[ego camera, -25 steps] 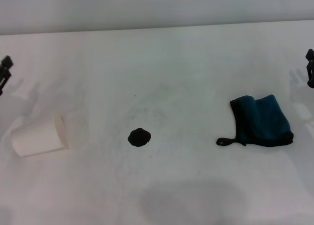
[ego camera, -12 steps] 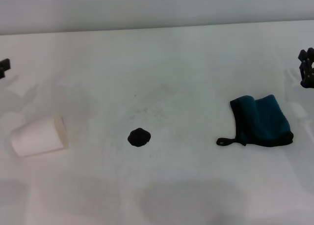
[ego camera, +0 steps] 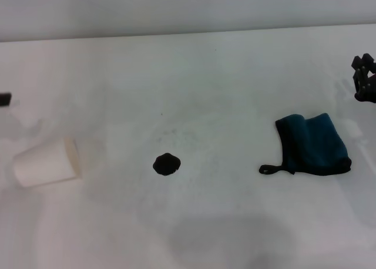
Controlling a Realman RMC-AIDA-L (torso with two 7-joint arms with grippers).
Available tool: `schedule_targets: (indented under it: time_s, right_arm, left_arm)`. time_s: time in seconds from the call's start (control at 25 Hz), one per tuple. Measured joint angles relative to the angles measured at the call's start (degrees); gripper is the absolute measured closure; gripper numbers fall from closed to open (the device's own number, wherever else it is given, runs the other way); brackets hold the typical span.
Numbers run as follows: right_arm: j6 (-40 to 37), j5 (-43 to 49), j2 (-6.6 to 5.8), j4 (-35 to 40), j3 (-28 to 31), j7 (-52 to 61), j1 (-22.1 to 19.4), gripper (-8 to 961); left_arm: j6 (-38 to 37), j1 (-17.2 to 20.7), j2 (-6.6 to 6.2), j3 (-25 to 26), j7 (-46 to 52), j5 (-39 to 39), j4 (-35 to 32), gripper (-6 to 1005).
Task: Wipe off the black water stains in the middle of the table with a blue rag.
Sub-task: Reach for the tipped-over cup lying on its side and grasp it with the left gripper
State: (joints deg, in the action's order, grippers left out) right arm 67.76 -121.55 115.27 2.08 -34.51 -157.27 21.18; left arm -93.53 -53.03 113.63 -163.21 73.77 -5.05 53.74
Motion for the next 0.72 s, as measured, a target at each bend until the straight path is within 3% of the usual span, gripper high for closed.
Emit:
schedule_targets:
  time_s: [0.16,0.52,0.72]
  right_arm:
    - [-1.1,0.0,0.03,0.1,-0.7,0.0,0.4,801]
    - [-2.4,0.0,0.02,0.2,-1.9,0.0,0.3,801]
    - [-3.3,0.0,-0.01,0.3,-1.9,0.0,0.7,801]
  left_arm:
    - [-1.5,-2.6,-0.53,0.0,-0.2,7.4,0.4,122]
    - [-4.1,-8.6,-1.49,-0.1,-5.0,21.5,1.9,122]
    - [-3.9,-10.7,-0.08,-0.1,-8.0,23.8,2.5,122]
